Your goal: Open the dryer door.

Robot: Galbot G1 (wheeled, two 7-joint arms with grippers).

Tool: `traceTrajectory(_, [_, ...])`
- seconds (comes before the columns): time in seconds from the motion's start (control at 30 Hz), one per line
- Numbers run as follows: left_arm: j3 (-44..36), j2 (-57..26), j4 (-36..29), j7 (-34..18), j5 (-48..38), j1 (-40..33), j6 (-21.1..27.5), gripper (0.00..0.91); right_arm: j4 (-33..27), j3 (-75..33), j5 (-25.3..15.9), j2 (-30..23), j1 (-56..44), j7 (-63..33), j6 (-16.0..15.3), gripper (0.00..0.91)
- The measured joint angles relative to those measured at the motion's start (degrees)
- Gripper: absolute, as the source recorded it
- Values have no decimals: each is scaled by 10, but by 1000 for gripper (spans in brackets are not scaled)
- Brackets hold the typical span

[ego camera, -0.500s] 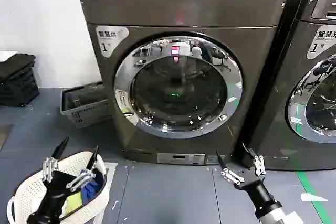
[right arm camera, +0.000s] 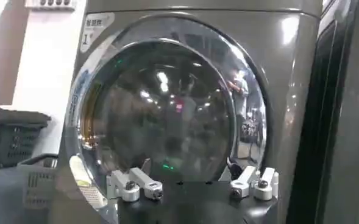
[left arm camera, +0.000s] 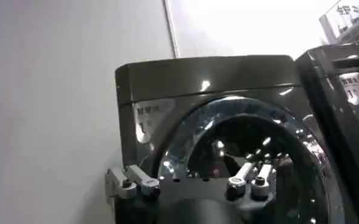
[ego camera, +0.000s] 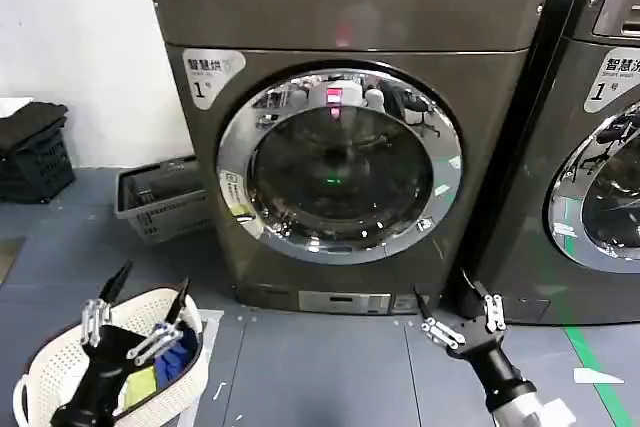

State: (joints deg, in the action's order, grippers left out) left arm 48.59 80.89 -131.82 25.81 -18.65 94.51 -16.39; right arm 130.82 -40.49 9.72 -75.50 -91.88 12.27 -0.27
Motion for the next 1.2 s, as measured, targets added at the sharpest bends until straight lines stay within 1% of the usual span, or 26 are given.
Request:
traceTrajectory(0.17, [-2,3,-6,1,2,3,0,907,-19,12,23,29,28,-15,9,907])
traceTrajectory(0.23, [-2,5,-8,1,3,5,0,907,-30,20,27,44,44,-21,10,907])
traceTrajectory(0.57, [-3,13,-21,3,7,16,-5,907,-88,71,53,114,138,-34,5,907])
traceTrajectory(0.9, [-2,14,-32,4,9,28,-11,907,-138,129,86,155,217,-31,10,907])
traceTrajectory(1.07, [-2,14,-38,6,12,34,-11,907,-161,159,103,170,253,-9,17,907])
traceTrajectory(1.2, [-1,15,-44,6,12,40,-12,907,-180,187,106,179,286,4,18,907])
